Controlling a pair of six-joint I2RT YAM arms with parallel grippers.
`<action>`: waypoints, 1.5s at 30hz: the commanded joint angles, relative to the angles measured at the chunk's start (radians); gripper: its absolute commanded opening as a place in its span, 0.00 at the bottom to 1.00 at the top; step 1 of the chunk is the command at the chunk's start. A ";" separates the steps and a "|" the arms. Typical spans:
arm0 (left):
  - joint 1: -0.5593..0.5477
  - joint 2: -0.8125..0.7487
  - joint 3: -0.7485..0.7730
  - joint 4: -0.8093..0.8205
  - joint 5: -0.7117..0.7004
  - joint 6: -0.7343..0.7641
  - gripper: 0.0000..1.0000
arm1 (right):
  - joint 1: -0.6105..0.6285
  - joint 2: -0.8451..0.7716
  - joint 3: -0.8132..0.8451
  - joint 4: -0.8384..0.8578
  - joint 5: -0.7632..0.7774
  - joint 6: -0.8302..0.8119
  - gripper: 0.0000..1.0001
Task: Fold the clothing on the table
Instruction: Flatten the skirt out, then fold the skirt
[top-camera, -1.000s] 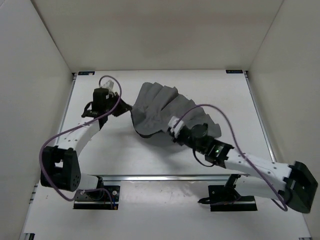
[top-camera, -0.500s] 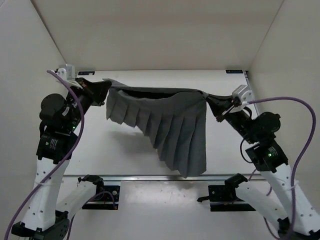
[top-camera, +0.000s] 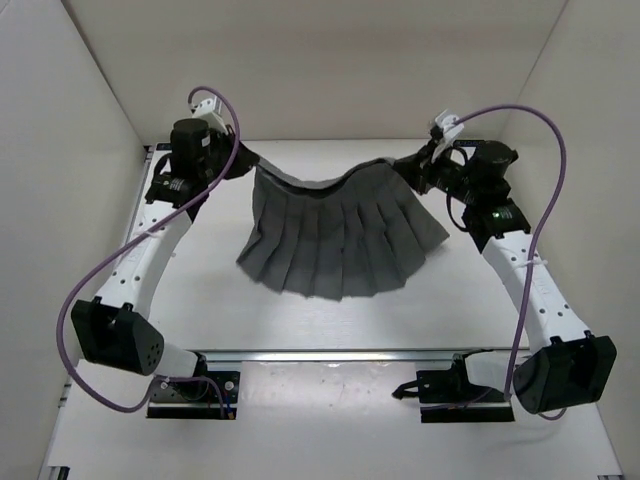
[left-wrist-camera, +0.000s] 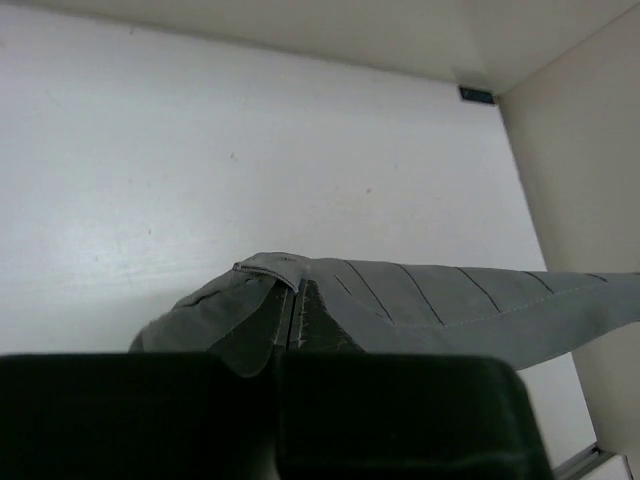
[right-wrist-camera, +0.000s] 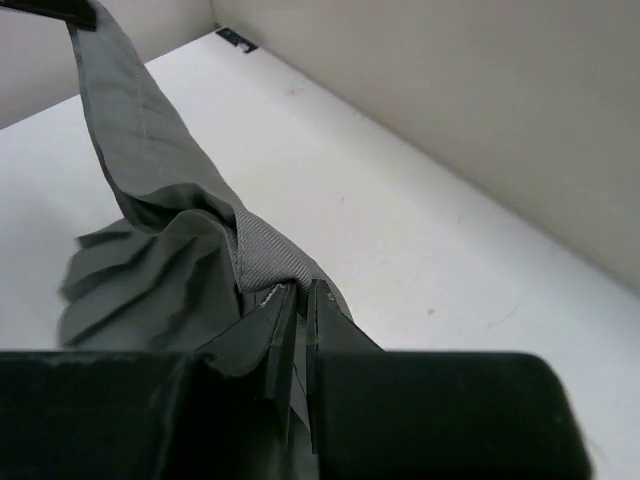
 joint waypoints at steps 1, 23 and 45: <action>-0.003 -0.082 0.164 0.064 0.000 0.037 0.00 | 0.000 -0.004 0.198 0.046 0.018 -0.094 0.00; -0.093 -0.674 -0.827 0.098 -0.144 -0.213 0.00 | 0.241 -0.417 -0.545 -0.079 0.184 0.165 0.00; -0.058 -0.442 -0.570 0.114 -0.027 -0.159 0.00 | 0.043 -0.553 -0.456 -0.390 0.183 0.164 0.00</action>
